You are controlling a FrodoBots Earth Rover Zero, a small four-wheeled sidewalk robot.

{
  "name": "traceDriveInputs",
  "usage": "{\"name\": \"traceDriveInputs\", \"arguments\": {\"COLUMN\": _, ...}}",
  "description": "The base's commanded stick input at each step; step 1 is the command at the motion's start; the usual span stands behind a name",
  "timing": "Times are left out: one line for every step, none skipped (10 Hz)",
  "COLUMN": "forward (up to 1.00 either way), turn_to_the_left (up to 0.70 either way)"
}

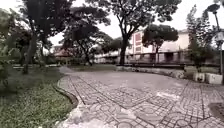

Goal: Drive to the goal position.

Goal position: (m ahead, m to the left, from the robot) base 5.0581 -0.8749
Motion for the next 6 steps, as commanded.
{"name": "traceDriveInputs", "arguments": {"forward": 0.7, "turn_to_the_left": -0.27}}
{"name": "traceDriveInputs", "arguments": {"forward": 0.7, "turn_to_the_left": -0.27}}
{"name": "traceDriveInputs", "arguments": {"forward": 0.7, "turn_to_the_left": -0.27}}
{"name": "traceDriveInputs", "arguments": {"forward": 0.7, "turn_to_the_left": -0.27}}
{"name": "traceDriveInputs", "arguments": {"forward": 0.7, "turn_to_the_left": -0.27}}
{"name": "traceDriveInputs", "arguments": {"forward": 0.7, "turn_to_the_left": -0.27}}
